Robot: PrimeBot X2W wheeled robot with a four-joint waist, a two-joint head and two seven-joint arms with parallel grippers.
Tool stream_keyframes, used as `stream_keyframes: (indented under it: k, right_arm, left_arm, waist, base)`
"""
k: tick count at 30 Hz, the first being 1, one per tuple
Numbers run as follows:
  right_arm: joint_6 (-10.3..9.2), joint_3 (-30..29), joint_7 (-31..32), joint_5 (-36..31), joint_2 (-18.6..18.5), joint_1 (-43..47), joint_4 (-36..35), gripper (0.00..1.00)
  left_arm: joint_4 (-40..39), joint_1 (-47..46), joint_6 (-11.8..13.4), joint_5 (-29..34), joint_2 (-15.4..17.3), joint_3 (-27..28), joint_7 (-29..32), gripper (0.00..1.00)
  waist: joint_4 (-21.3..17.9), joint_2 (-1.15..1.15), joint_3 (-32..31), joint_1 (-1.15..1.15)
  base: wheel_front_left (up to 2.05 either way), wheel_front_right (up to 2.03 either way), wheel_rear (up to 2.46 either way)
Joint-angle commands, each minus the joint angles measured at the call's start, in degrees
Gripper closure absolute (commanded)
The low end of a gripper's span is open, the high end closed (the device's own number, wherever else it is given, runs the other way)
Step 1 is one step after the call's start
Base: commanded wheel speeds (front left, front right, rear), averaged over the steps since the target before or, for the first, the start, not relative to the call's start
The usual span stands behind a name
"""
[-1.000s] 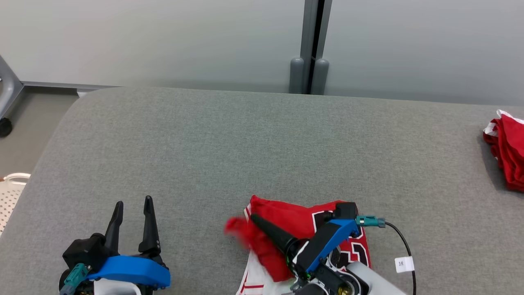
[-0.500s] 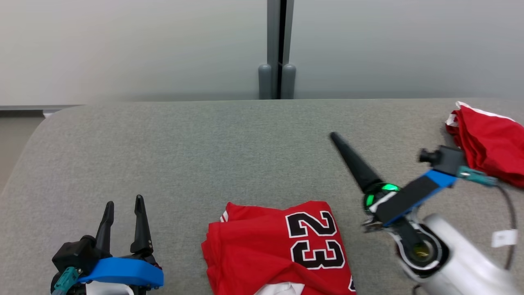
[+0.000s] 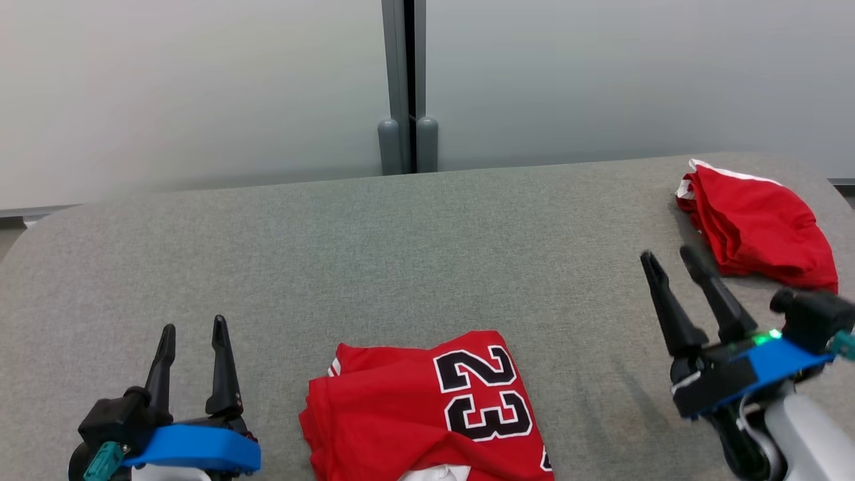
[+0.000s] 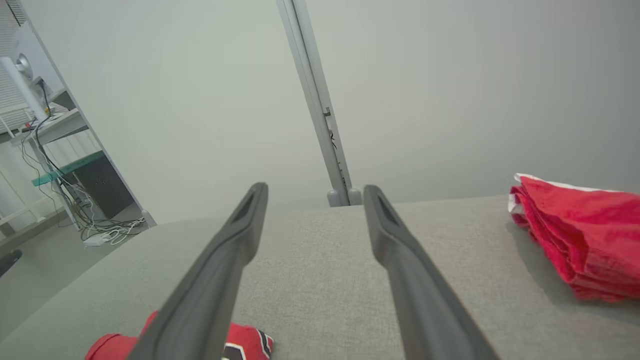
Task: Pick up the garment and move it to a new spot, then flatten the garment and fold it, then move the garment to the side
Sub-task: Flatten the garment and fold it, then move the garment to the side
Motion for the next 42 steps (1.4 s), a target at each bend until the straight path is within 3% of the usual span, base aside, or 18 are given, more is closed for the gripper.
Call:
stream_keyframes:
  k: [1,7,12,21,29,33,42]
  right_arm:
    - [0.03,-2.8,-0.2,-5.2,2.2,3.9,0.7,0.0]
    - [0.03,-7.7,-0.2,-15.0,7.8,9.4,2.9,0.0]
    - [0.02,-10.9,-0.2,-22.4,9.6,10.3,3.4,0.0]
    - [0.02,-14.6,-0.2,-29.3,11.9,10.6,4.5,0.0]
    - [0.02,-13.6,-0.2,-30.7,12.7,8.5,6.8,0.0]
    - [0.02,-12.2,0.7,-31.2,15.5,5.7,11.5,0.0]
    - [0.02,-1.5,17.7,-18.9,17.2,-0.6,23.5,0.0]
  left_arm:
    - [-0.1,1.0,-0.4,1.0,0.1,0.4,-0.2,0.0]
    - [-1.0,2.7,-0.3,3.5,0.1,1.3,-0.2,0.0]
    - [-1.7,3.6,-0.3,4.7,0.0,1.9,-0.2,0.0]
    - [-1.3,3.7,-0.3,6.1,-0.1,1.5,-0.2,0.0]
    - [-0.9,3.2,-0.3,6.4,-0.1,1.1,-0.2,0.0]
    - [-0.4,3.0,-0.3,6.6,0.1,0.6,-0.2,0.0]
    - [0.6,2.2,-0.3,6.2,0.0,-1.0,-0.2,0.0]
  waist:
    - [-0.4,0.0,-0.7,0.0]
    - [-1.3,0.0,-1.5,0.0]
    - [-1.5,0.0,-1.9,0.0]
    - [-0.9,0.0,-2.2,0.0]
    - [0.0,0.0,-2.2,0.0]
    - [1.1,0.0,-2.2,0.0]
    - [5.8,0.0,-2.0,0.0]
  base:
    - [0.0,0.0,0.0]
    - [0.0,0.0,0.0]
    - [0.0,0.0,0.0]
    - [0.0,0.0,0.0]
    - [0.0,0.0,0.0]
    - [0.0,0.0,0.0]
    - [0.0,0.0,0.0]
